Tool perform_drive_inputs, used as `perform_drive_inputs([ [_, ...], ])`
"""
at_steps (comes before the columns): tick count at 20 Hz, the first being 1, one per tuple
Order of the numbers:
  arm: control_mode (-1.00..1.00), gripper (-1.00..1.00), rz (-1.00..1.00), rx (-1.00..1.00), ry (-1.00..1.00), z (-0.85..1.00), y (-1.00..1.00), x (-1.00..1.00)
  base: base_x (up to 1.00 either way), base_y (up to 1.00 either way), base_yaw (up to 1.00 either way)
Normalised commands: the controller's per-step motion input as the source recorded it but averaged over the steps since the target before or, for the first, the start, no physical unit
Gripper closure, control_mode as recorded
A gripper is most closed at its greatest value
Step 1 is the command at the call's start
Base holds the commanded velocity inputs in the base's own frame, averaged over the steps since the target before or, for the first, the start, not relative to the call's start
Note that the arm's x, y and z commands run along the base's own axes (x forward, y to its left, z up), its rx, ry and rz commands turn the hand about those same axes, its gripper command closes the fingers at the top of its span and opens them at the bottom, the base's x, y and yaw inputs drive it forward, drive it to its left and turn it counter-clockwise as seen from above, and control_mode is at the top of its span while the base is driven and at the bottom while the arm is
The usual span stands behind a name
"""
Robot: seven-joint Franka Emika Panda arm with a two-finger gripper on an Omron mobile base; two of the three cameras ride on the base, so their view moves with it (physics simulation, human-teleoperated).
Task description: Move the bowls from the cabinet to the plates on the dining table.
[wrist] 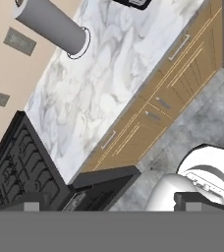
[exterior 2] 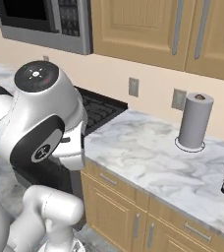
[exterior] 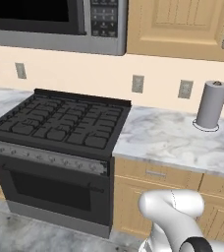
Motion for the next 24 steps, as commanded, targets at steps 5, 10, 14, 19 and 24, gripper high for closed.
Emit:
perform_drive_inputs([
  [5,1.00,-1.00,0.00,0.00,0.00,0.00,0.00,0.00,0.00,0.00,0.25],
  [10,1.00,-1.00,0.00,0.00,0.00,0.00,0.00,0.00,0.00,0.00,0.25],
  [14,1.00,-1.00,0.00,0.00,0.00,0.00,0.00,0.00,0.00,0.00,0.25],
  [19,1.00,-1.00,0.00,0.00,0.00,0.00,0.00,0.00,0.00,0.00,0.25],
  [24,1.00,-1.00,0.00,0.00,0.00,0.00,0.00,0.00,0.00,0.00,0.25],
])
